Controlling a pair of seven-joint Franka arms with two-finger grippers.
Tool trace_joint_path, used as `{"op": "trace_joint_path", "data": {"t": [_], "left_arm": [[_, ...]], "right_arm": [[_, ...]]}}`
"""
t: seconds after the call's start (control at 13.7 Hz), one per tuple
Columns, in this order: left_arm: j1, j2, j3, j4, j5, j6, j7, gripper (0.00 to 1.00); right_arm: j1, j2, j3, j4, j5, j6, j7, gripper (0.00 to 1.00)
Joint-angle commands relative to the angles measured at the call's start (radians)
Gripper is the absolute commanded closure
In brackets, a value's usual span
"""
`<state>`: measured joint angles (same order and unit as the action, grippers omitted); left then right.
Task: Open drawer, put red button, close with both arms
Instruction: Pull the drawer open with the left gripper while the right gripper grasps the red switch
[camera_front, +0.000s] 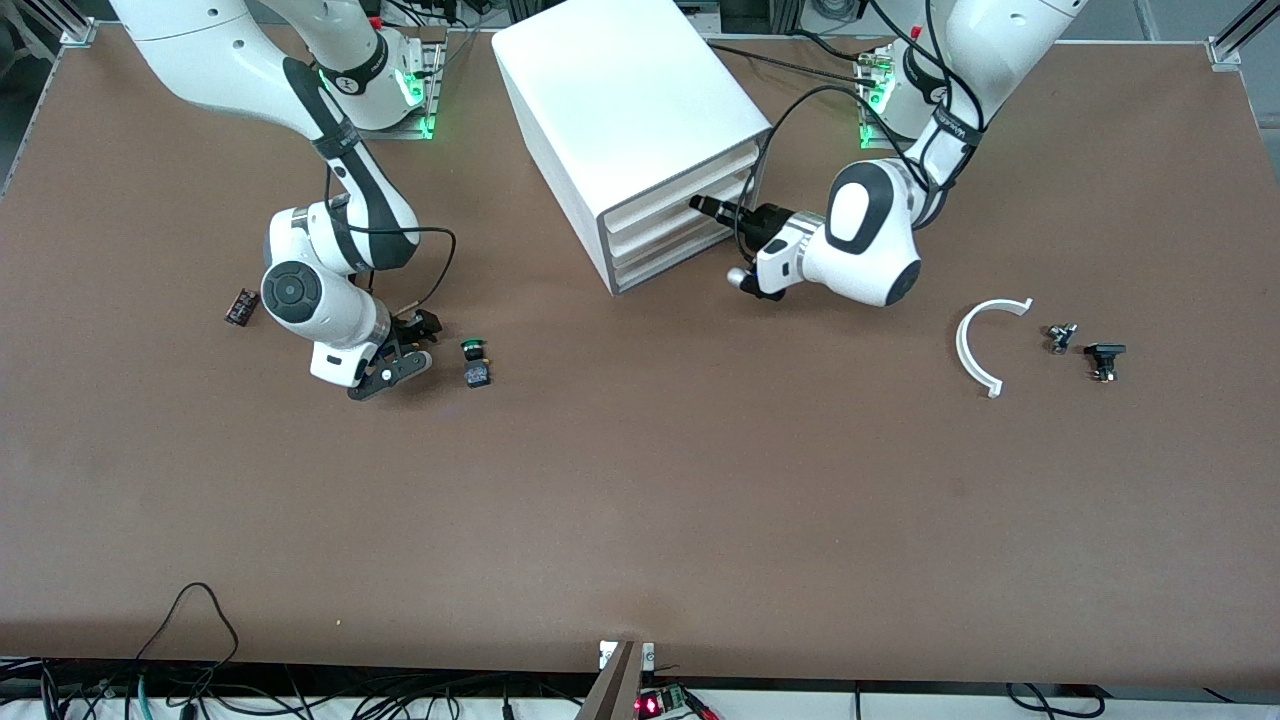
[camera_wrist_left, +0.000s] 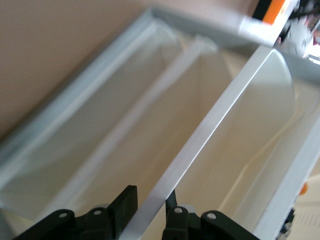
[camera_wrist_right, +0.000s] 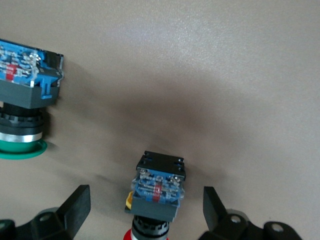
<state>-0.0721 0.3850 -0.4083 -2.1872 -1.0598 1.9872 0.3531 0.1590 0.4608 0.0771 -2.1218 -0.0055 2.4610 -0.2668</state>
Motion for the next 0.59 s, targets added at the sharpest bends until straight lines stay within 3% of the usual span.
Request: {"op": "trace_joint_path", "data": {"t": [0.0,0.22,0.29,0.37,0.51], "left_arm": [[0.064,-0.046,0.061,0.015,0.036,0.110,0.003,1.00],[0.078,-0.043,0.106,0.044,0.070,0.151,0.047,1.00],[0.080,-0.044,0.106,0.050,0.070,0.151,0.032,0.90],[0.081,-0.048,0.106,0.050,0.064,0.151,0.047,0.01],[0.083,-0.055,0.105,0.060,0.064,0.151,0.047,0.00]], "right_arm": [[-0.007,-0.007,0.006,-0.010,-0.011,0.007,-0.025,0.16],[-0.007,-0.010,0.006,-0.018,-0.011,0.004,-0.008,0.53],[-0.007,-0.011,0.006,-0.018,-0.011,0.003,-0.008,0.59],[-0.007,-0.011,0.006,-0.018,-0.011,0.003,-0.008,0.61],[-0.013,-0.010,0.006,-0.014,-0.010,0.001,-0.008,0.67]]}}
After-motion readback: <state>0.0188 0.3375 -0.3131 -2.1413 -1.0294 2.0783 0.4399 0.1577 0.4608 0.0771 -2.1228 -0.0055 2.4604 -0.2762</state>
